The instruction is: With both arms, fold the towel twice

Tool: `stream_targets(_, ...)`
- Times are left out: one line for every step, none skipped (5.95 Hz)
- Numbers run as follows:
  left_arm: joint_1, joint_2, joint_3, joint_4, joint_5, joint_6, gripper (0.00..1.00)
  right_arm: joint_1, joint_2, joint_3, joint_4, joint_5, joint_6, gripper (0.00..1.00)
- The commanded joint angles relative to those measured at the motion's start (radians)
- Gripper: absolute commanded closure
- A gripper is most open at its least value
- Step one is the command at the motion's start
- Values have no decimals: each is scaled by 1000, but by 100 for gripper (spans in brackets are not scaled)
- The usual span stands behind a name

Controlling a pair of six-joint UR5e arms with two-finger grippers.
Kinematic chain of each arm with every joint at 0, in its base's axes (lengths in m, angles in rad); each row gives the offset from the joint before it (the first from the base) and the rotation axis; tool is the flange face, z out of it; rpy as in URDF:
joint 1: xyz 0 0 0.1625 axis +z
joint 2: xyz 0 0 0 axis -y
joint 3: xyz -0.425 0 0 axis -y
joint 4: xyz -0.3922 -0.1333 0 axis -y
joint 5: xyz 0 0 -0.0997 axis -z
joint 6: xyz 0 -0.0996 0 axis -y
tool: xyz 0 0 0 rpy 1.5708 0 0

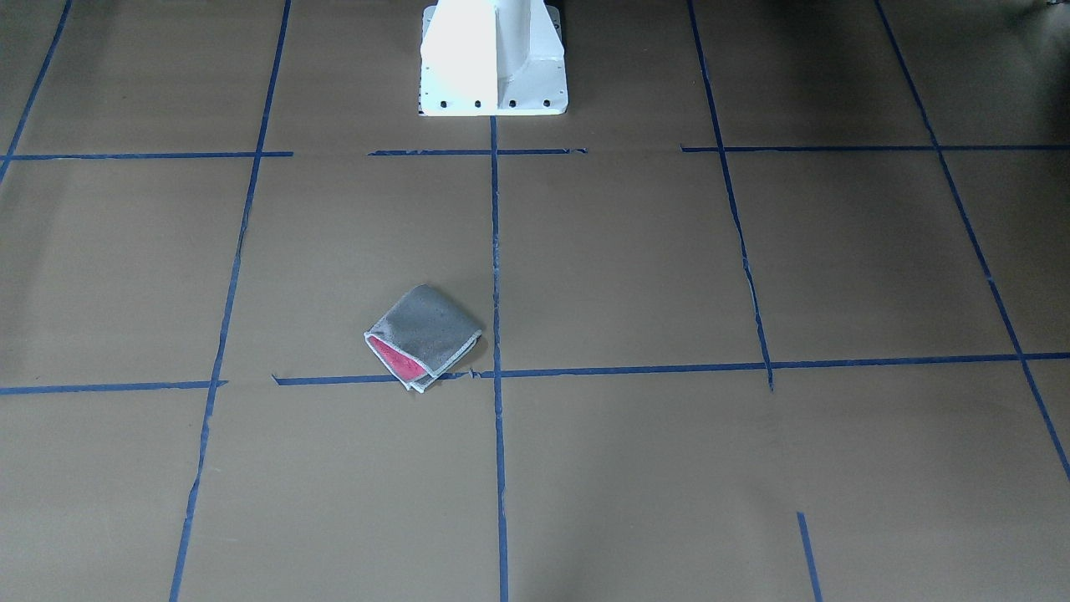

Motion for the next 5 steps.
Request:
stream_targets(0,13,-4,-23,-1,-3,0,0,-9,-5,2,-1,0,0)
stream_targets(0,12,-6,-23,-4,-5,0,2,-12,-11,2,-3,0,0)
stream_targets(0,12,-8,-23,-4,-5,0,8,-12,-9,2,-3,1,0)
stream_targets(0,12,-8,-23,-4,-5,0,8,-11,-8,2,-3,0,0)
stream_targets(0,12,-9,-23,-4,-5,0,12,-11,-6,3,-3,0,0)
